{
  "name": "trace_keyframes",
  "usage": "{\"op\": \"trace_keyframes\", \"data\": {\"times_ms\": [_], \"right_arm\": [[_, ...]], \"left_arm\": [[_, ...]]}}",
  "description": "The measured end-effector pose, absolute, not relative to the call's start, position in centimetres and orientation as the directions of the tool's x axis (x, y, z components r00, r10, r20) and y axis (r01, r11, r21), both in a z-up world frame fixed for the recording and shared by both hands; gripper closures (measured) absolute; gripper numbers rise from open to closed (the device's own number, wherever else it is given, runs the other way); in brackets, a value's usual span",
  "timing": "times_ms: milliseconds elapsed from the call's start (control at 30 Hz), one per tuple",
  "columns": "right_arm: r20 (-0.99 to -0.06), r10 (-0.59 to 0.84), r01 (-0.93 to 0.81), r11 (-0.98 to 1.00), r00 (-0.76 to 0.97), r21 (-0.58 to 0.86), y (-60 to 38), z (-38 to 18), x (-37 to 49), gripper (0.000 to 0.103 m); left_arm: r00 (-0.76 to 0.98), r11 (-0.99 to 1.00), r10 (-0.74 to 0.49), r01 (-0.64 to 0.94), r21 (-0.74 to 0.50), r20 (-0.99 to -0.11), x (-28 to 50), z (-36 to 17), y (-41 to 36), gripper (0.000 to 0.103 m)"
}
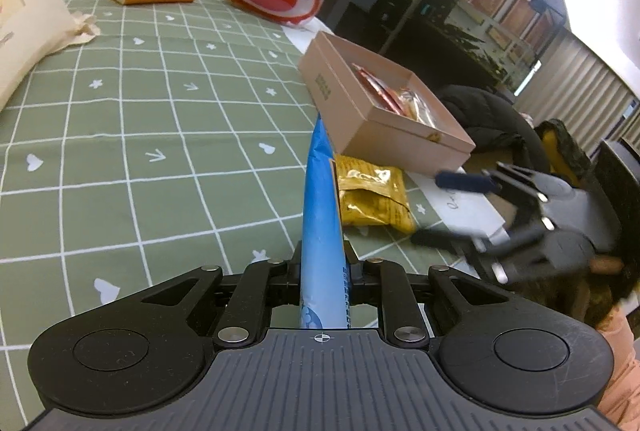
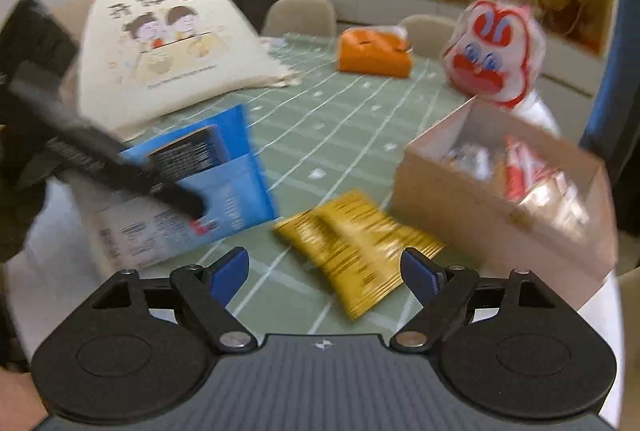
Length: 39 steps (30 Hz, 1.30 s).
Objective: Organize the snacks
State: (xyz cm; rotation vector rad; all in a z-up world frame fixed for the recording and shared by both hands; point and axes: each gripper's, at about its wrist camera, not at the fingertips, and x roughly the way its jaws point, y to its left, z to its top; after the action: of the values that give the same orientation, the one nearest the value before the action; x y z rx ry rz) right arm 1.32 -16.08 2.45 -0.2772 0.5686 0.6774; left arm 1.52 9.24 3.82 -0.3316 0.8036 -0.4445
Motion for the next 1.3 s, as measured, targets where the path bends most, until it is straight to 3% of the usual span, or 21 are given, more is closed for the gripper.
{"op": "trace_keyframes", "data": {"times_ms": [233, 300, 400, 567, 700, 833, 1033, 1167, 1300], "right_arm": [[-0.606, 0.472, -0.453, 0.869, 0.64, 0.199, -17.8, 1.0, 9.1, 0.021], [-0.621, 0.488, -0.41, 0.869, 0.613, 0.277, -18.9, 0.2, 9.9, 0.035], [-0.628, 0.556, -0.426, 0.828, 0.545, 0.364, -20.0, -0.1, 9.3, 0.037], [-0.636, 0.617, -0.59, 0.751, 0.464, 0.298, -19.4, 0.7, 4.5, 0.036], [-0.63, 0.563, -0.614, 0.771, 0.534, 0.168, -18.2, 1.6, 2.0, 0.021], [-0.601, 0.494, -0.592, 0.805, 0.628, 0.044, -15.8, 1.8, 2.0, 0.019], [-0.638, 0.457, -0.635, 0.769, 0.62, -0.067, -11.9, 0.7, 4.3, 0.019], [-0.673, 0.468, -0.618, 0.786, 0.574, 0.019, -11.6, 0.2, 6.4, 0.02], [-0.679, 0.488, -0.603, 0.793, 0.548, 0.084, -13.5, 0.2, 6.0, 0.031]], "left_arm": [[0.63, 0.846, -0.502, 0.216, -0.488, -0.593, 1.4, 3.7, 10.9, 0.084], [0.633, 0.845, -0.501, 0.211, -0.492, -0.59, 1.3, 3.7, 11.2, 0.084], [0.632, 0.843, -0.501, 0.202, -0.499, -0.591, 1.5, 3.4, 11.5, 0.084], [0.625, 0.838, -0.505, 0.192, -0.511, -0.595, 1.8, 2.9, 11.7, 0.084], [0.625, 0.839, -0.505, 0.191, -0.51, -0.596, 1.7, 2.9, 11.6, 0.084], [0.622, 0.841, -0.504, 0.193, -0.506, -0.6, 1.5, 3.0, 11.5, 0.084], [0.62, 0.843, -0.501, 0.19, -0.504, -0.604, 1.4, 3.0, 11.4, 0.083], [0.614, 0.842, -0.507, 0.202, -0.501, -0.605, 1.1, 3.1, 11.1, 0.084], [0.599, 0.832, -0.531, 0.236, -0.501, -0.6, 0.8, 3.3, 9.6, 0.084]]}}
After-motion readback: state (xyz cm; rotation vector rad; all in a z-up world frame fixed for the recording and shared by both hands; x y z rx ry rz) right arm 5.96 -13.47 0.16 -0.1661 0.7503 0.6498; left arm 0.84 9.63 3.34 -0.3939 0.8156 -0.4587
